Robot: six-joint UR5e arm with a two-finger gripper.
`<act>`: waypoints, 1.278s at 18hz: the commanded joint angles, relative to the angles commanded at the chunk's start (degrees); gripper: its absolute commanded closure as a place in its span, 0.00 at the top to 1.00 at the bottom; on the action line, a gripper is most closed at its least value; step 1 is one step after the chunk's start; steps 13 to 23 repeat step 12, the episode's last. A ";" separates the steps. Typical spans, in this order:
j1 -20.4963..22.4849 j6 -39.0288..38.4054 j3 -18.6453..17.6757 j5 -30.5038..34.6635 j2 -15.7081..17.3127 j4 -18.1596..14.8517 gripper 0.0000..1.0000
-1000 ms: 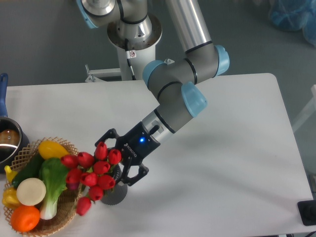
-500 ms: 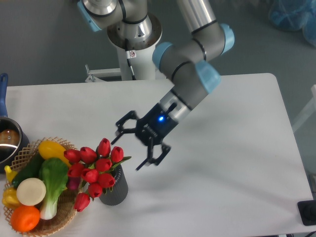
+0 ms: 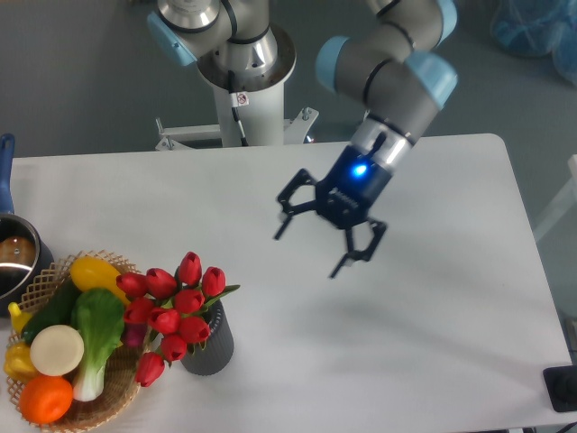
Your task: Insert the flowers into the vase
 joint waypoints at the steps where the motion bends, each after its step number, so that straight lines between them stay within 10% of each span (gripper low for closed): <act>1: -0.18 2.54 0.09 4.92 0.17 0.00 1.00; 12: -8.96 6.44 -5.35 38.00 3.69 -0.44 1.00; 23: -8.96 6.44 -5.35 38.00 3.69 -0.44 1.00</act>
